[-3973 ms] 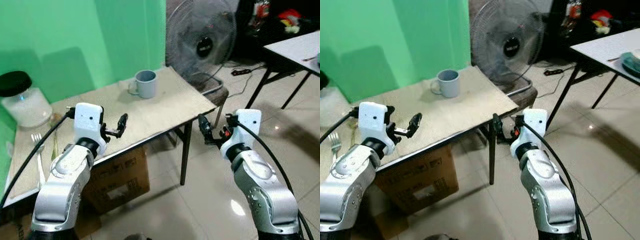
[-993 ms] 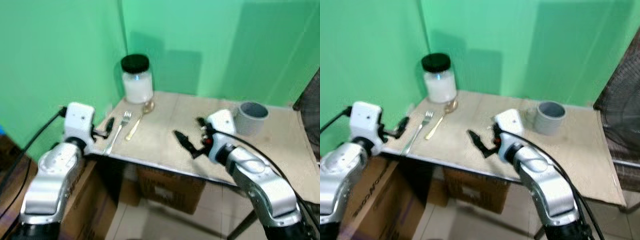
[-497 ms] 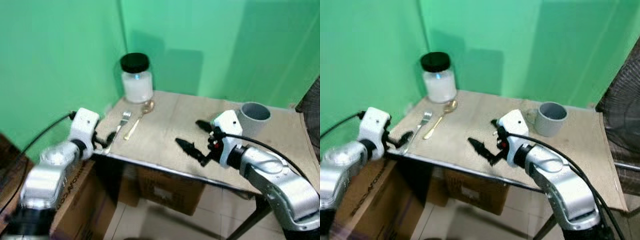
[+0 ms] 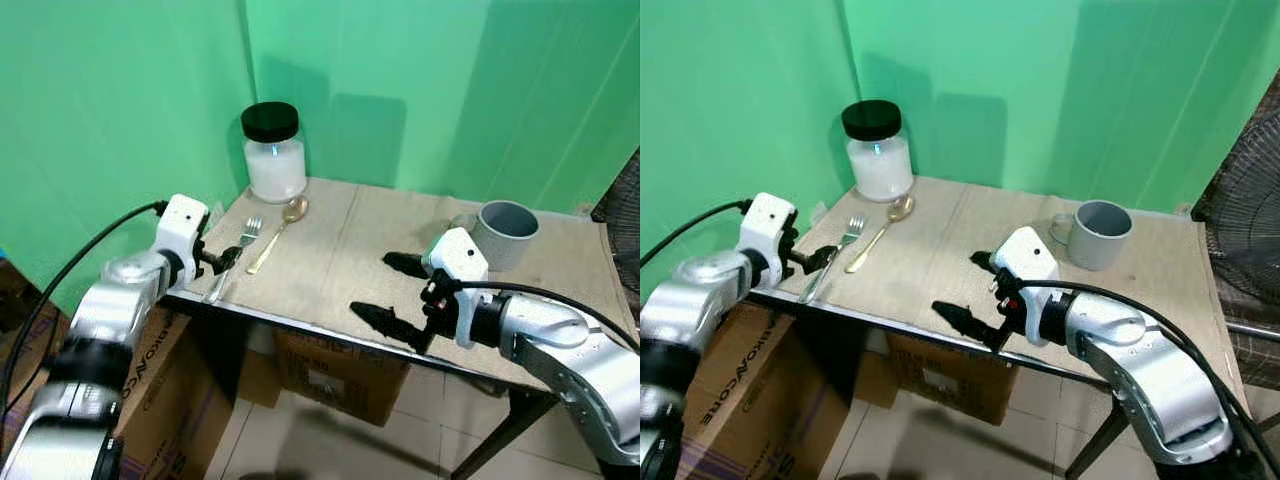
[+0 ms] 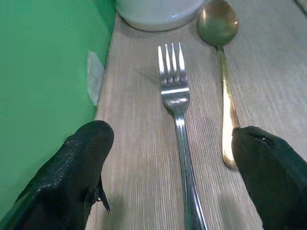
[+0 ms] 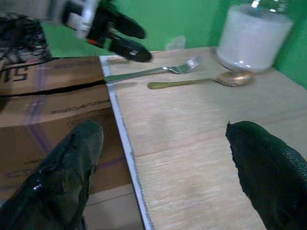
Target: Setting the table
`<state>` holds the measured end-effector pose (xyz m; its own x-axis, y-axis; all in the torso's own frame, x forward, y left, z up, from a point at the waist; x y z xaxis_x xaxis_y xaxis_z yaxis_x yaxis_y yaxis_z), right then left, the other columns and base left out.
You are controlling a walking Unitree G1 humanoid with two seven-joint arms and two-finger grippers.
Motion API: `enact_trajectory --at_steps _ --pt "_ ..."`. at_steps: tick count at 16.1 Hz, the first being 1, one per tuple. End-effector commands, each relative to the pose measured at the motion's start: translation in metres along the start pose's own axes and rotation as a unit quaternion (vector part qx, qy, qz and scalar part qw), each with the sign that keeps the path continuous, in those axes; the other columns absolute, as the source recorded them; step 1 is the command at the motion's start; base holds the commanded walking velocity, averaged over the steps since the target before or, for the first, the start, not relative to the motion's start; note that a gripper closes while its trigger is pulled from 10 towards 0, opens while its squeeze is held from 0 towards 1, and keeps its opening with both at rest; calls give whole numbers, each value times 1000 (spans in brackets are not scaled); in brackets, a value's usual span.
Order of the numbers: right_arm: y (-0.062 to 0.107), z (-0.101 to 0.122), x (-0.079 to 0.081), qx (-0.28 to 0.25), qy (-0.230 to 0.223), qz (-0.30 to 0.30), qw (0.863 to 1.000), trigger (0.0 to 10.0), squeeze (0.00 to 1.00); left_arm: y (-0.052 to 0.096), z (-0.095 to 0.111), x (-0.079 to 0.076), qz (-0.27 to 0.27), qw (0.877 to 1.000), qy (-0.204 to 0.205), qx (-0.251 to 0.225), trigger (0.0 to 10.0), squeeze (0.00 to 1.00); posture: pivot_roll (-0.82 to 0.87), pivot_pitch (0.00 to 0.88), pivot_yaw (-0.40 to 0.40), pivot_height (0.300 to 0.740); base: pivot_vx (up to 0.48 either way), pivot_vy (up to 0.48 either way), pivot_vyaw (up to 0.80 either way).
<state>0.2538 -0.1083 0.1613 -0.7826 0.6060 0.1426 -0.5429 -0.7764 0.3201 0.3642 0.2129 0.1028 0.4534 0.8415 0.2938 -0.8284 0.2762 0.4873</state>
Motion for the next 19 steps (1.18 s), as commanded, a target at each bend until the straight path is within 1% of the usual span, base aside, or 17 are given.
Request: enact_trajectory --at_steps 1,2,3,5,6,7,8,9,10,11,12,14,15,16,19 --pt "0 4 5 2 13 18 1000 10000 0 -4 0 2 -11 1000 6 -2 10000 0 79 0 53 740 0 0 0" --pt "0 5 5 2 14 19 1000 10000 0 -6 1 2 -12 1000 8 -2 10000 0 74 0 56 740 0 0 0" --pt "0 7 6 3 17 23 1000 10000 0 -12 3 1 -20 1000 9 -3 10000 0 72 0 56 740 0 0 0" --pt "2 8 8 5 22 32 999 10000 0 -20 3 -3 -36 999 17 6 9451 0 68 0 56 740 0 0 0" --pt "3 8 9 7 25 38 999 10000 0 -23 2 -3 -32 999 18 13 8196 0 62 0 63 740 0 0 0" --pt "4 8 12 11 26 48 998 10000 0 -26 0 -3 -25 999 25 23 5647 0 57 0 67 740 0 0 0" --pt "6 8 14 14 26 57 998 10000 0 -27 0 -3 -23 999 25 25 4627 0 55 0 69 740 0 0 0" --pt "7 8 17 18 26 66 997 10000 0 -29 0 -3 -28 999 31 27 3922 0 54 0 72 740 0 0 0" --pt "7 8 19 22 27 75 997 10000 0 -30 0 -4 -32 999 31 32 3608 0 52 0 76 740 0 0 0" --pt "8 8 20 27 29 83 996 10000 0 -30 -2 -4 -36 998 26 44 2431 0 52 0 77 740 0 0 0" --pt "8 8 21 29 31 87 995 10000 0 -31 -4 -5 -40 997 24 53 2353 0 52 0 78 740 0 0 0" --pt "9 8 23 36 33 95 994 10000 0 -32 -8 -8 -46 997 18 62 1765 0 51 0 78 740 0 0 0" --pt "9 8 23 38 33 97 994 10000 0 -33 -7 -9 -48 997 17 61 667 0 50 0 77 740 0 0 0" --pt "10 8 24 42 34 100 994 10000 0 -33 -6 -10 -50 997 15 61 0 0 47 0 76 740 0 0 0" --pt "11 6 27 51 34 107 992 10000 0 -33 -6 -9 -54 996 10 65 0 0 45 0 77 740 0 0 0"
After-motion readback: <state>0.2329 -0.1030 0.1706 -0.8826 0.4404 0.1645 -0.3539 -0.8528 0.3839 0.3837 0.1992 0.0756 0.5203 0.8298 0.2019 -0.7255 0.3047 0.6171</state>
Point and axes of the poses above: a point about 5 cm out from each wrist's last joint towards the gripper, its own y axis pointing back from the gripper into the wrist, its own z axis along the axis of the wrist's last joint, x = y × z, the point moved 3 cm from there along -y, pointing out of the wrist towards the gripper, and after that the axes turned 12 degrees about -y, right-handed, at the moved point
